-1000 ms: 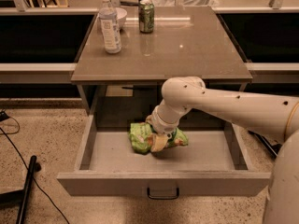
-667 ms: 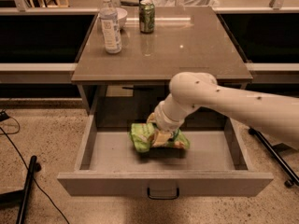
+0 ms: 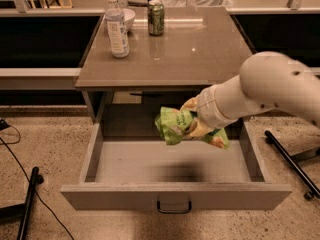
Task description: Pick green rice chip bag from top drawer and place on counter
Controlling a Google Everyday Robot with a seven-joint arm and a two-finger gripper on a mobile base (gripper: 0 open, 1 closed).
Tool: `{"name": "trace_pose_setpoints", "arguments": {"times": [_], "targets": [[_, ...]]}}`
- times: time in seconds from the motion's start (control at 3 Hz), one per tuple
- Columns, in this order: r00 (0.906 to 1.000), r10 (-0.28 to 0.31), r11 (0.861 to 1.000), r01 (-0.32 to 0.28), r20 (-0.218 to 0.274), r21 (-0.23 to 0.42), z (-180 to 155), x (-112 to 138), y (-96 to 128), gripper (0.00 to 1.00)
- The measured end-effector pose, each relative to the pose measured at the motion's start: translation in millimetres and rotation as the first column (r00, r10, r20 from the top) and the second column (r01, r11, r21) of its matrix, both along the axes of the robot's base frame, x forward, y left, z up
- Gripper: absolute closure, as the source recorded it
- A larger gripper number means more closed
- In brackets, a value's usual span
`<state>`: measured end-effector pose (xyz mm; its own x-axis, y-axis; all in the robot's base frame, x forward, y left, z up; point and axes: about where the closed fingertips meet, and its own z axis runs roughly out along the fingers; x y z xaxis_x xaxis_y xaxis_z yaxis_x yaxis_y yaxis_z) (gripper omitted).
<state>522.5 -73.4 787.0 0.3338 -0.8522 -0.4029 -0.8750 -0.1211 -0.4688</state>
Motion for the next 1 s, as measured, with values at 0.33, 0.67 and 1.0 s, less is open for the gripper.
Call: {"name": "trace_pose_setpoints", "arguments": {"times": [0.33, 0.67, 1.0], "targets": [[0.9962, -0.075, 0.997, 0.076, 0.045, -0.018, 52, 12, -40, 1.0], [0.9904, -0.132, 0.986, 0.136, 0.039, -0.099, 94, 52, -59, 1.0], [0.9839, -0.178, 0.963, 0.178, 0.017, -0.201, 124, 93, -63, 1.0]]}}
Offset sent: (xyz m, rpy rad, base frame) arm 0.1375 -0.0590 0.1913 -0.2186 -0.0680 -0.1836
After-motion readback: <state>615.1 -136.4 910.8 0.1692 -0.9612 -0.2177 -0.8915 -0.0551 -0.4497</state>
